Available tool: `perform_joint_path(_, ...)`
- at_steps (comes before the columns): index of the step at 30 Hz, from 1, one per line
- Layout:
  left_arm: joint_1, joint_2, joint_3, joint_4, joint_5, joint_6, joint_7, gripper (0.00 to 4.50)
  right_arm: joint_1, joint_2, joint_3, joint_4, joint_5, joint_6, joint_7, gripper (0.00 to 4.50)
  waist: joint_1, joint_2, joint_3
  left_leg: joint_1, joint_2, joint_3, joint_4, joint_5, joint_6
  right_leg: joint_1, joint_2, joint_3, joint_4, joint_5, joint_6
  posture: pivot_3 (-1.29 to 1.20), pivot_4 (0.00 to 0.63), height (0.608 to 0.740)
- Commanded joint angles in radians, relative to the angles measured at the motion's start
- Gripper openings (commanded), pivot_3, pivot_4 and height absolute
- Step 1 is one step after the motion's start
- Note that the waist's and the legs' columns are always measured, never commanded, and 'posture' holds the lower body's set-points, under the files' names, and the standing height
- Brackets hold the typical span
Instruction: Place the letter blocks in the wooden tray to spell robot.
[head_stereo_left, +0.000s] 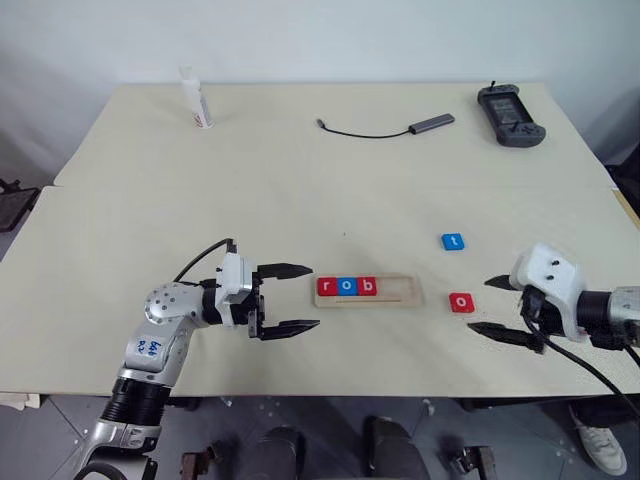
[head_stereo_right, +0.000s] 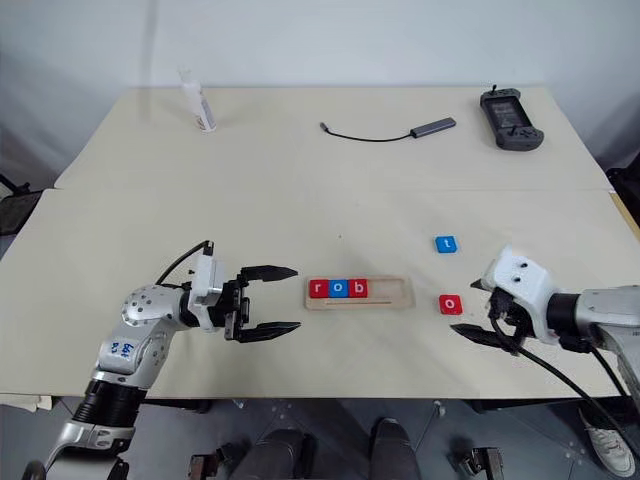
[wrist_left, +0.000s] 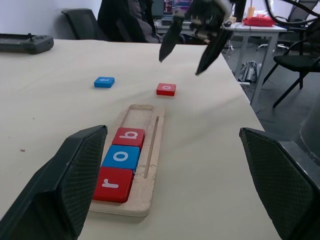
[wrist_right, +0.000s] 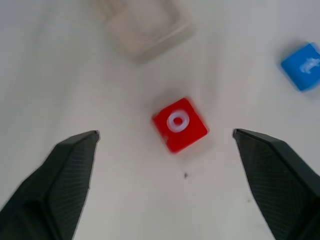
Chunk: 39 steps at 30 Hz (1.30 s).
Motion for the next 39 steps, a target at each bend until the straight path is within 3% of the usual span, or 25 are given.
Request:
perform_joint_path(1,0.013,0.006,0.005,-0.065,-0.013,0.007,0.011,4.50,-0.164,0.031,0.087,0.201,-0.035,-0.144,0.102,4.47,-0.012,0.000,0.000,0.000,0.000,0.001,0.000,0.000,0.000,0.000,0.000,0.000,0.000,0.000,0.000,0.00,0.150,0.740)
perform_joint_path(7,0.034,0.014,0.014,-0.102,-0.010,0.017,0.040,4.50,-0.309,0.088,0.193,0.399,-0.110,-0.275,0.162,4.47,-0.018,0.000,0.000,0.000,0.001,-0.001,0.000,0.000,-0.001,-0.001,0.000,-0.001,-0.001,0.000,0.000,0.00,0.150,0.740)
perform_joint_path(18,0.067,0.034,0.020,-0.151,-0.012,0.026,0.058,4.50,-0.408,0.142,0.285,0.501,-0.161,-0.267,0.241,4.47,-0.017,0.000,0.000,-0.001,0.001,-0.001,0.000,0.000,-0.001,-0.001,-0.001,-0.001,-0.001,0.000,0.000,0.00,0.150,0.740)
perform_joint_path(27,0.064,0.045,0.028,-0.149,-0.010,0.022,0.072,4.50,-0.469,0.154,0.300,0.515,-0.175,-0.254,0.271,1.52,-0.017,0.000,0.000,-0.001,0.001,-0.001,0.001,0.000,-0.001,0.000,-0.001,-0.001,-0.001,0.000,0.000,0.00,0.150,0.740)
perform_joint_path(34,0.092,0.046,0.038,-0.162,-0.007,0.013,0.095,4.50,-0.593,0.221,0.320,0.338,-0.109,-0.090,0.304,1.52,-0.025,0.000,0.000,-0.001,0.002,0.000,0.000,0.000,-0.002,-0.002,-0.001,0.000,0.000,0.000,0.000,0.00,0.150,0.740)
perform_joint_path(39,0.105,0.043,0.038,-0.170,-0.001,0.011,0.108,4.50,-0.667,0.313,0.388,0.306,-0.148,-0.030,0.259,1.52,-0.014,0.000,0.000,-0.001,0.001,-0.002,0.001,0.000,-0.002,-0.001,-0.001,-0.001,0.000,0.000,0.000,0.00,0.150,0.740)
